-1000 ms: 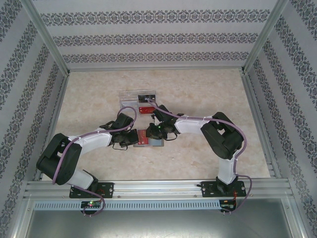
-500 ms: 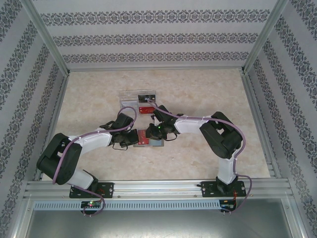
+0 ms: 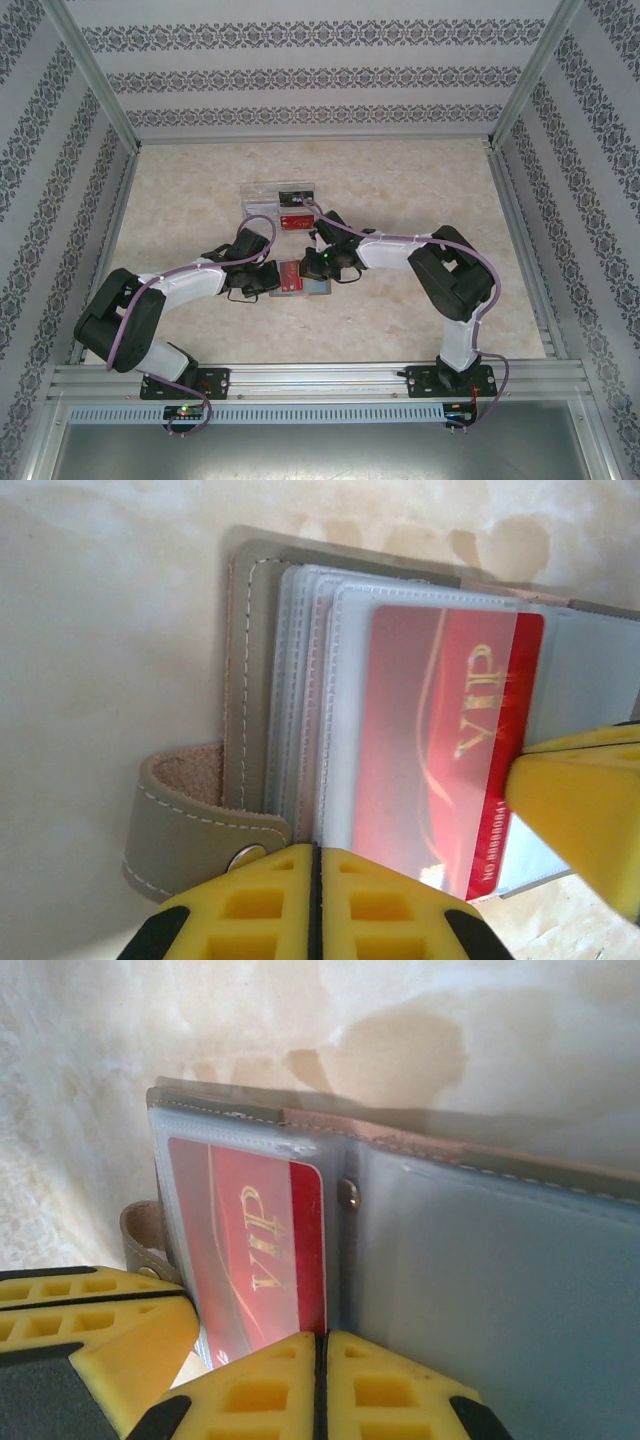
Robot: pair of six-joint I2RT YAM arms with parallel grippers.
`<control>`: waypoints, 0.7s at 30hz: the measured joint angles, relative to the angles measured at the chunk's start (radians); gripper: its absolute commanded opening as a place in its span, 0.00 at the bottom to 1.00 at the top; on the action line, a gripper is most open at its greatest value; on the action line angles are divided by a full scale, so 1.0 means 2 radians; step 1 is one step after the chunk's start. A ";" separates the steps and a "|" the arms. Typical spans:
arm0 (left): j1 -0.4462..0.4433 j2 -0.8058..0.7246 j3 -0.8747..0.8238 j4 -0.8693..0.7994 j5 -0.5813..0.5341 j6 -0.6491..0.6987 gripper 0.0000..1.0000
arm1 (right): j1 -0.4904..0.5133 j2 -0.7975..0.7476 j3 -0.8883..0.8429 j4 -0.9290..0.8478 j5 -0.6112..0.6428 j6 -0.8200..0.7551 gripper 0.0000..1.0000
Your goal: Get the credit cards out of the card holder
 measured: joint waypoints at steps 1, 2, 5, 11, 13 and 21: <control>0.000 0.000 0.000 0.000 0.000 0.000 0.00 | -0.004 -0.005 -0.005 0.000 0.000 -0.001 0.00; 0.000 0.000 0.000 0.000 0.000 0.000 0.00 | -0.008 -0.008 -0.008 -0.001 0.000 -0.002 0.00; 0.000 0.000 0.000 0.000 0.000 0.000 0.00 | -0.013 -0.012 -0.013 -0.002 0.000 -0.002 0.00; 0.000 0.001 0.000 0.000 0.000 0.000 0.00 | -0.013 -0.012 -0.014 0.004 -0.002 -0.004 0.23; 0.000 0.001 0.001 0.000 0.001 0.000 0.00 | -0.013 -0.009 -0.014 0.010 -0.005 -0.003 0.22; 0.000 0.002 0.001 0.000 0.002 0.000 0.00 | -0.013 0.008 -0.014 0.038 -0.027 -0.001 0.12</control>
